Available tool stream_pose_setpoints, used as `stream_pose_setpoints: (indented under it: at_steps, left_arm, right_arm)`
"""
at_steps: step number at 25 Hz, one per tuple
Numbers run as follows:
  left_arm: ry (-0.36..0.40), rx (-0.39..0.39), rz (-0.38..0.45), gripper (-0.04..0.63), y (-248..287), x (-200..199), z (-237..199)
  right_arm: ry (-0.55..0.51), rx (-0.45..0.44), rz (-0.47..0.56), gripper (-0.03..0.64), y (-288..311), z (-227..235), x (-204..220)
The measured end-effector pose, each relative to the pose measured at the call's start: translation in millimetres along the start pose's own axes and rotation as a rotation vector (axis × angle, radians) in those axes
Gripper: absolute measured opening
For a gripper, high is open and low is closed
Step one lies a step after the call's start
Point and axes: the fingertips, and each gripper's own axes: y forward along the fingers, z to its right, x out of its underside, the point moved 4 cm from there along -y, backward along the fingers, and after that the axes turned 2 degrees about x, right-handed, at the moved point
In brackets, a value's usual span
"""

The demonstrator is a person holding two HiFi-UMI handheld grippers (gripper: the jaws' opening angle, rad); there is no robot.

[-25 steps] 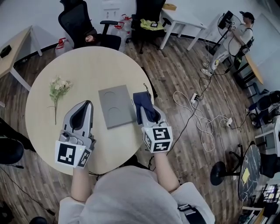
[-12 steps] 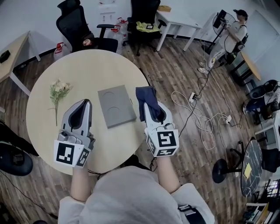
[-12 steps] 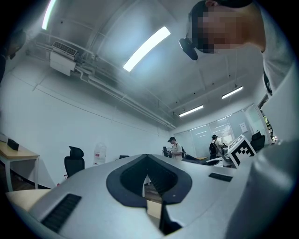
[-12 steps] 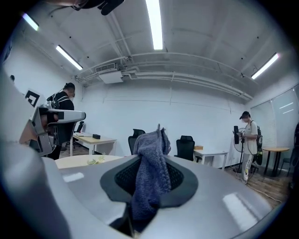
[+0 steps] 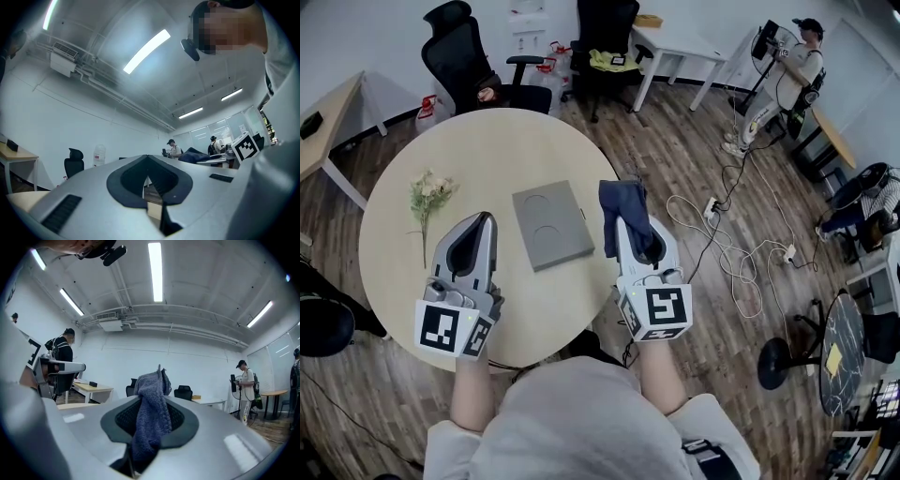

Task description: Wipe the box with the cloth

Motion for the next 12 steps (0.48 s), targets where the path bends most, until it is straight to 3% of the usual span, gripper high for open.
stream_pose_setpoints:
  at_steps: [12]
  left_arm:
    - [-0.006, 0.025, 0.005, 0.008, -14, 0, -2]
  right_arm:
    - [0.004, 0.025, 0.022, 0.089, -13, -13, -3]
